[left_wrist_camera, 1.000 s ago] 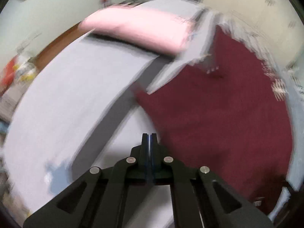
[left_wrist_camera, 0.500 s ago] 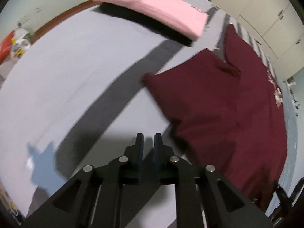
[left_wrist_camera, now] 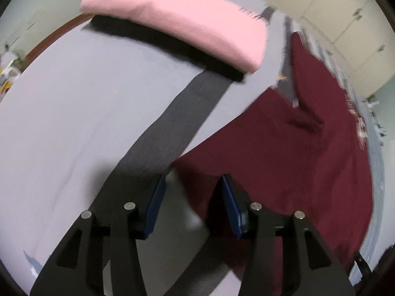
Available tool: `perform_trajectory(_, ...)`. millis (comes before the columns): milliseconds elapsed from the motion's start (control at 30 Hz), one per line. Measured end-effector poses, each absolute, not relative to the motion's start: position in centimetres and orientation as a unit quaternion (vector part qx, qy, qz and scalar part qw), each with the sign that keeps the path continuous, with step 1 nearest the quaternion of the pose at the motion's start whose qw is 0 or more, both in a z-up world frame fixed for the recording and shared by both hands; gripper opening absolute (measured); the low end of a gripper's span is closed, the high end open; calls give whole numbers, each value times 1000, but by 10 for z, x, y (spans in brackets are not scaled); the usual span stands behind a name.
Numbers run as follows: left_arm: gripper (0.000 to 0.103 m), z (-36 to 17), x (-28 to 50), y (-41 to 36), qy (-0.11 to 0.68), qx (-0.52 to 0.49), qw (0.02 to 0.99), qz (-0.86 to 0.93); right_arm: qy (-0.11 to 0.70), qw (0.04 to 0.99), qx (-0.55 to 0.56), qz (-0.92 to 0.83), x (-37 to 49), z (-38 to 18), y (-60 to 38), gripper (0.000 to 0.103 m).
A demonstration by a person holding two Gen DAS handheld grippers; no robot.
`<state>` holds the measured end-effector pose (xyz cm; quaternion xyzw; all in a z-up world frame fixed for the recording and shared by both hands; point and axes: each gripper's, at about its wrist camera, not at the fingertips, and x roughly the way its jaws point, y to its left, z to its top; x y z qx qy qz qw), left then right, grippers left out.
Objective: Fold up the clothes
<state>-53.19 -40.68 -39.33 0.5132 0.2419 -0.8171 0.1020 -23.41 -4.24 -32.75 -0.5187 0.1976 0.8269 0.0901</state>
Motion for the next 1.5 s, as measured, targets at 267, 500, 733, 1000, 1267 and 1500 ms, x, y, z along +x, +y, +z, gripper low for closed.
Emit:
perform_trajectory(267, 26, -402, -538, -410, 223, 546, 109, -800, 201, 81, -514, 830, -249, -326, -55, 40)
perform_trajectory(500, 4, -364, -541, -427, 208, 504, 90, -834, 188, 66, -521, 830, -251, -330, -61, 40)
perform_trajectory(733, 18, -386, -542, -441, 178, 553, 104, -808, 181, 64, -530, 826, -254, -339, -64, 41)
perform_trajectory(1000, 21, -365, -462, -408, 214, 541, 134, -802, 186, 72, -522, 829, -227, -331, -55, 40)
perform_trajectory(1267, 49, -375, -415, -294, 243, 577, 35, -779, 214, 105, -529, 814, -173, -330, -31, 40)
perform_trajectory(1500, 53, -378, -402, -234, 272, 587, -10, -763, 275, 112, -514, 805, -150, -335, -12, 41)
